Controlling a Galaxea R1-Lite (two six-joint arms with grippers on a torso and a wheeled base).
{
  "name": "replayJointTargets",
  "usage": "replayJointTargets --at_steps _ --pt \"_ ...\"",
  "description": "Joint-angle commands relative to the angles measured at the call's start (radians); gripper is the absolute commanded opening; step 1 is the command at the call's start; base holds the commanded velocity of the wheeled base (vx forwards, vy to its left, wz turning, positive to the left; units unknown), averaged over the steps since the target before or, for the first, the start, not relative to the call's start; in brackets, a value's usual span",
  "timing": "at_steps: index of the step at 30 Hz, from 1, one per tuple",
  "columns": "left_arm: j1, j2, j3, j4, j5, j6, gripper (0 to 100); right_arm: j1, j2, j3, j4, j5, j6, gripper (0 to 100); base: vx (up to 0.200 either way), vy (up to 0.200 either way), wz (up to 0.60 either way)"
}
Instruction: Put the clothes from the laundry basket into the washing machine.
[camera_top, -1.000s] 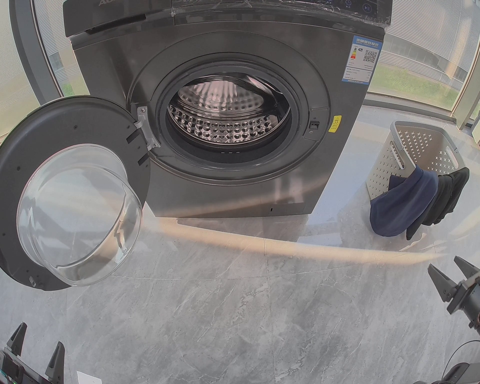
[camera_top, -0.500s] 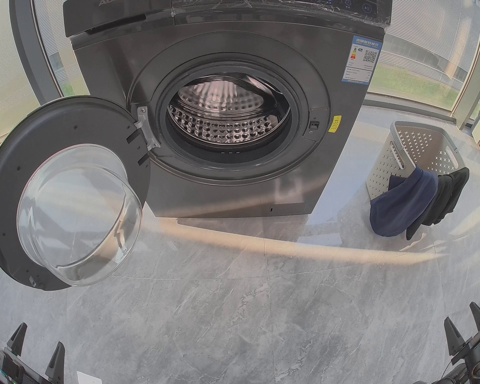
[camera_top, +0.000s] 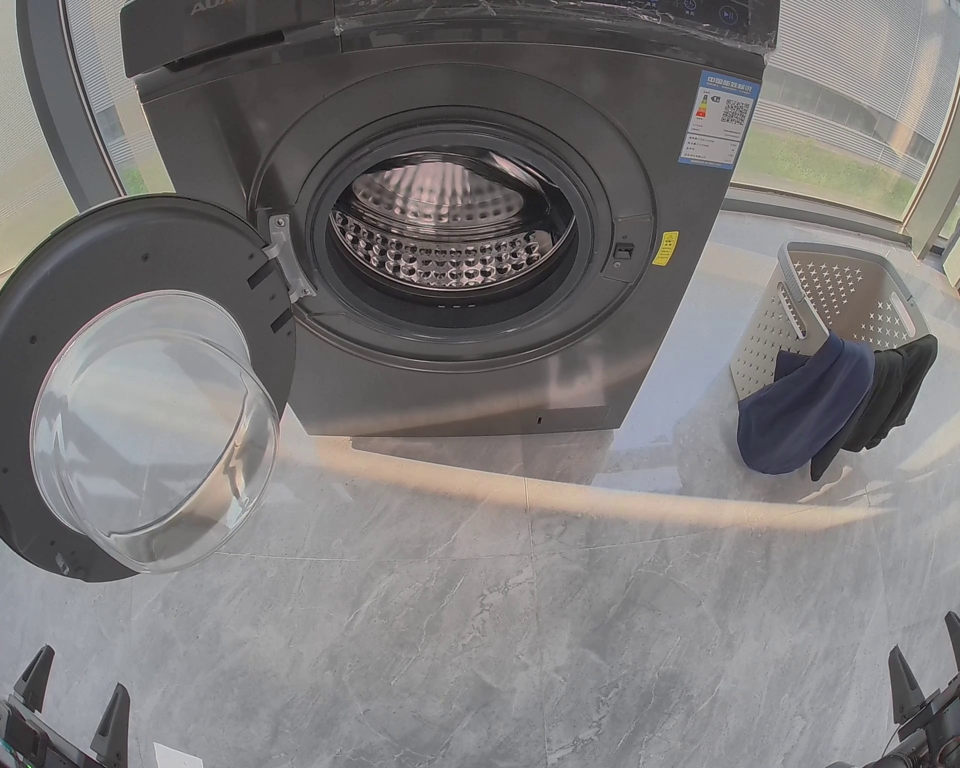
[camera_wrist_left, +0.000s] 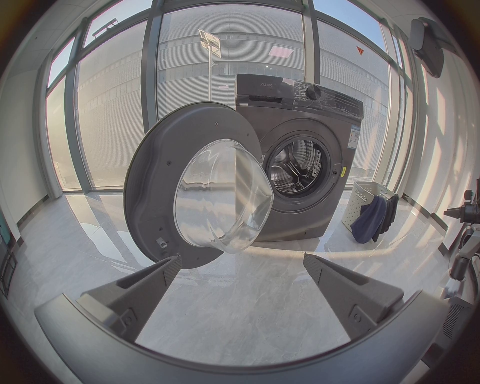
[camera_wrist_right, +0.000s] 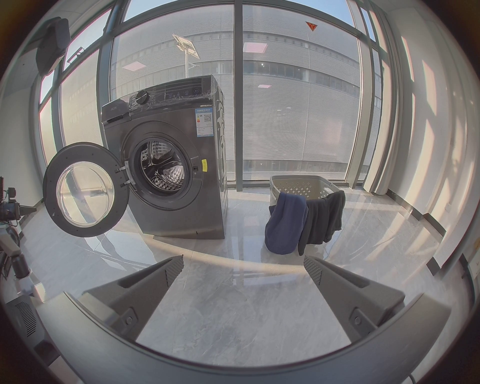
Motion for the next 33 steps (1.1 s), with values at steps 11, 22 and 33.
replayJointTargets --at_steps 11,22,33 --pt "0.003 -0.012 0.015 -0.002 0.003 -0.005 100 0.001 -0.013 0.013 0.000 0.000 0.000 100 0.000 -0.200 0.00" --pt "0.003 -0.012 0.015 -0.002 0.003 -0.004 100 0.001 -0.013 0.013 0.000 0.000 0.000 100 0.000 -0.200 0.00" --pt "0.003 -0.012 0.015 -0.002 0.002 -0.002 100 0.001 -0.013 0.013 0.000 0.000 0.000 100 0.091 0.000 0.00"
